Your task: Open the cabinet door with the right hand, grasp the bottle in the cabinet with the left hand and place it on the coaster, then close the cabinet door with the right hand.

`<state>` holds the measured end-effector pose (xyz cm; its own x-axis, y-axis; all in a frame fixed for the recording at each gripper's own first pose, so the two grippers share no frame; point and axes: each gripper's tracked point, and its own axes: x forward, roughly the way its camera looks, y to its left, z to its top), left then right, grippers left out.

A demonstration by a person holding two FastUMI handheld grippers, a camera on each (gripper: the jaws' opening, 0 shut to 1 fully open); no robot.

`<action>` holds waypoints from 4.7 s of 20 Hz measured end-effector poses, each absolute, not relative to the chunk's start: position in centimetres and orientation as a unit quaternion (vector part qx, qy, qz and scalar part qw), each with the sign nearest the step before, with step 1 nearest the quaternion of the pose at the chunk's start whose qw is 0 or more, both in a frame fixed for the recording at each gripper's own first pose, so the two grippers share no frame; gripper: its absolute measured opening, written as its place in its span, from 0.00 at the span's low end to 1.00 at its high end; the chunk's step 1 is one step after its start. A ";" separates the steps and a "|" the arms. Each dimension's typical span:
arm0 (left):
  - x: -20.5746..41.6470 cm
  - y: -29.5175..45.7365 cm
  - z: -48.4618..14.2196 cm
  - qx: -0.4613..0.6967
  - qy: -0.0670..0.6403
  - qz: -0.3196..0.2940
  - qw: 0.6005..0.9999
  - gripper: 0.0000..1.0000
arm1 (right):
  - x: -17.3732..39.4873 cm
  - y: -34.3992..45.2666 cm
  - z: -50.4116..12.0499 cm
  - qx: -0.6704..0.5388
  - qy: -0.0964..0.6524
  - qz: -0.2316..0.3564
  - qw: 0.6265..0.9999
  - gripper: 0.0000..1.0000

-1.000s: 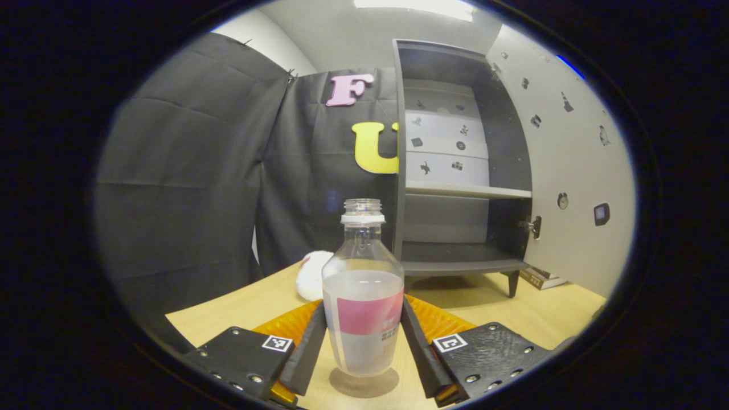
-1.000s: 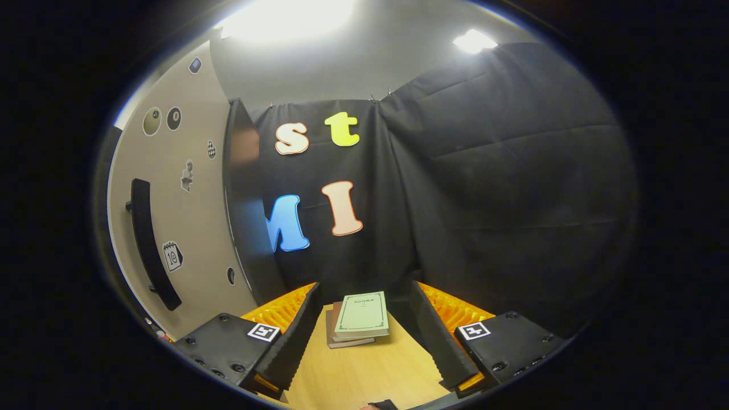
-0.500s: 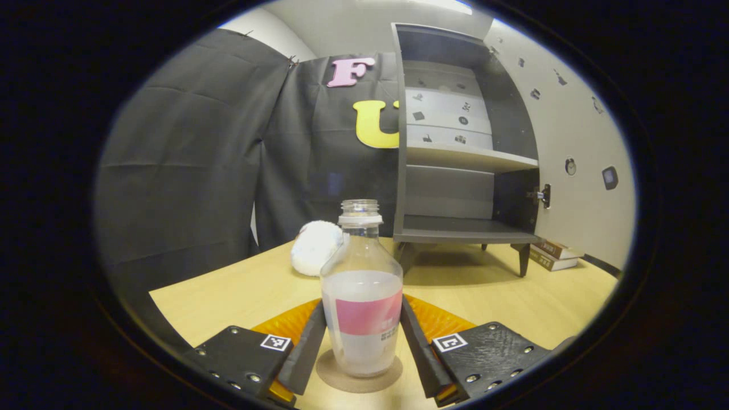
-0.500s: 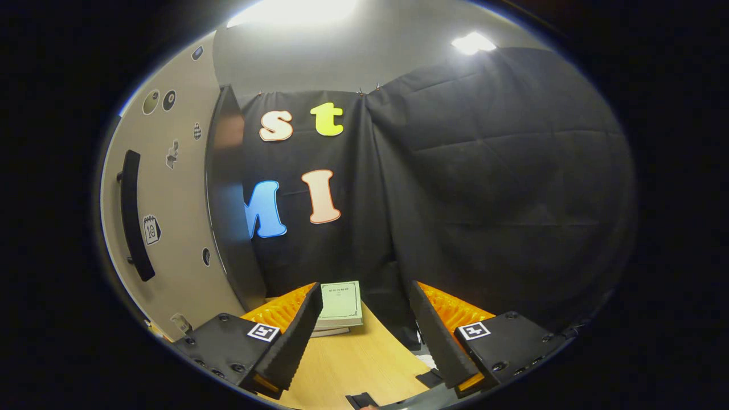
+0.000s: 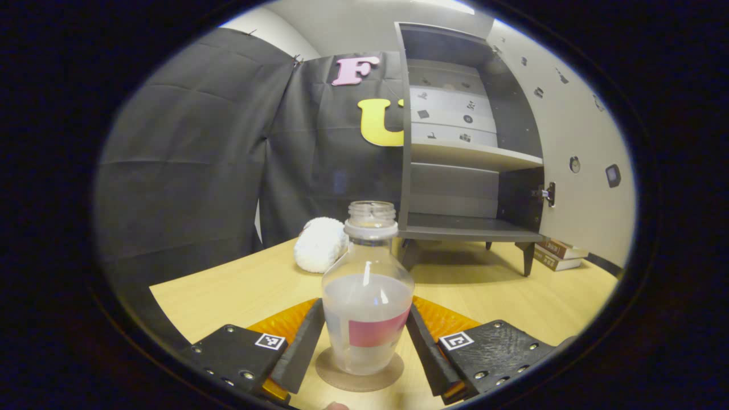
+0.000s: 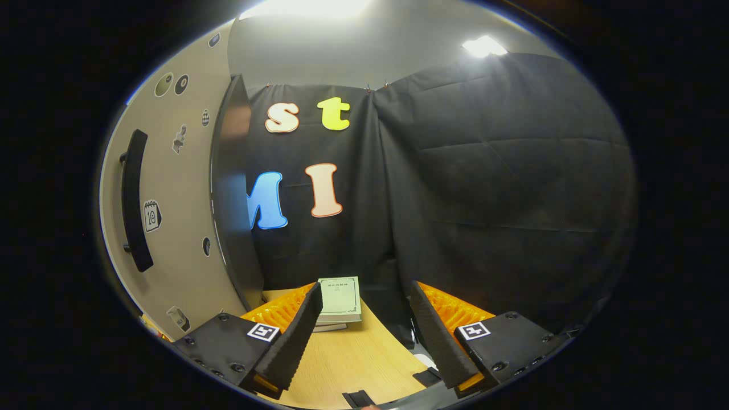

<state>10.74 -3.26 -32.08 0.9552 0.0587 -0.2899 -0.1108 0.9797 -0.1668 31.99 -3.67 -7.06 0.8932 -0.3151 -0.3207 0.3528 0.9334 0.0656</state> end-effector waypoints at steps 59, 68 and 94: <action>13.3 13.4 -8.5 -0.026 0.059 0.024 0.998 0.82 | 39.2 25.0 2.1 0.075 0.097 0.114 0.986 0.89; 11.7 19.2 -9.9 -0.032 0.069 0.051 0.996 0.82 | 42.9 29.8 1.4 0.031 0.092 0.129 0.987 0.89; 9.6 29.0 -12.2 0.005 0.091 0.119 0.989 0.80 | 49.7 36.8 -3.7 0.021 0.105 0.095 0.990 0.93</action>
<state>9.59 29.05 -12.16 0.9552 0.2361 -0.1785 -0.2344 0.9716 0.0308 49.67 36.81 -3.67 0.9597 0.1924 -0.2048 -0.1835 0.9811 0.0618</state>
